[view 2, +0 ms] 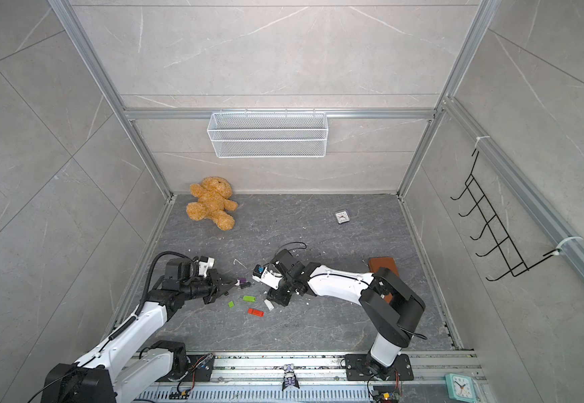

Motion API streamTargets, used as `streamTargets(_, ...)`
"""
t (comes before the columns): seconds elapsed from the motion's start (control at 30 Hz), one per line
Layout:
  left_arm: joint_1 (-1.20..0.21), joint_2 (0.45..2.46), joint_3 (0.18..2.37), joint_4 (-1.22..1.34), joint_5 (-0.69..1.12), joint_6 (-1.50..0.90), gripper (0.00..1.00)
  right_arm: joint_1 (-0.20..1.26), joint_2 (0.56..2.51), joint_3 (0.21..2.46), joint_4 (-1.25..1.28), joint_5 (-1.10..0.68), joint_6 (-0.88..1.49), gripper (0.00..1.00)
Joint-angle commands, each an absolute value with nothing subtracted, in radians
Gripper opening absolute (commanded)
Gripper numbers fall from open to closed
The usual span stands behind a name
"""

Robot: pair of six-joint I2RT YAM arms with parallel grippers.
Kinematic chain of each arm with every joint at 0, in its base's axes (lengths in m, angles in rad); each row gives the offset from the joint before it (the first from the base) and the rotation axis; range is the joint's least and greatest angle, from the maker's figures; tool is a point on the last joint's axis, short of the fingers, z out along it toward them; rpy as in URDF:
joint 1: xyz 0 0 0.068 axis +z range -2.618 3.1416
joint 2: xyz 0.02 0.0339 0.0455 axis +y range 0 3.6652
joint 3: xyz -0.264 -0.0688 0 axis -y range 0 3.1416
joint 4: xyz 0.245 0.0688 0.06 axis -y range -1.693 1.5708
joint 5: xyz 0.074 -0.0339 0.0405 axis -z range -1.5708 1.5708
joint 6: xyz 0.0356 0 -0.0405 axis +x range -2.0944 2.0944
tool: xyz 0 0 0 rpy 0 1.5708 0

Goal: Close the usb drive cover
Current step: Pick up the cover from the center of the board, then pick up the USB drive from the center of the board.

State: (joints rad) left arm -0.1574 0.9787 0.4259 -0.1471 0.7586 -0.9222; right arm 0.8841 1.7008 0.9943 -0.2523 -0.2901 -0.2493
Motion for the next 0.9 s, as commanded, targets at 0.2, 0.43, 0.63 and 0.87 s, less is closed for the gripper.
streamTargets(0.2, -0.16, 0.965, 0.44, -0.111, 0.752, -0.934, 0.0, 0.929, 1.777, 1.087, -0.411, -0.267, -0.23, 0.41)
streamTargets(0.43, -0.16, 0.954, 0.431, -0.118, 0.739, -0.933, 0.0, 0.943, 1.832, 1.129, -0.441, -0.263, -0.221, 0.42)
streamTargets(0.63, -0.159, 0.947, 0.427, -0.127, 0.734, -0.93, 0.0, 0.954, 1.86, 1.153, -0.458, -0.238, -0.207, 0.43)
streamTargets(0.87, -0.16, 0.951, 0.429, -0.13, 0.732, -0.927, 0.0, 0.963, 1.89, 1.181, -0.486, -0.204, -0.193, 0.43)
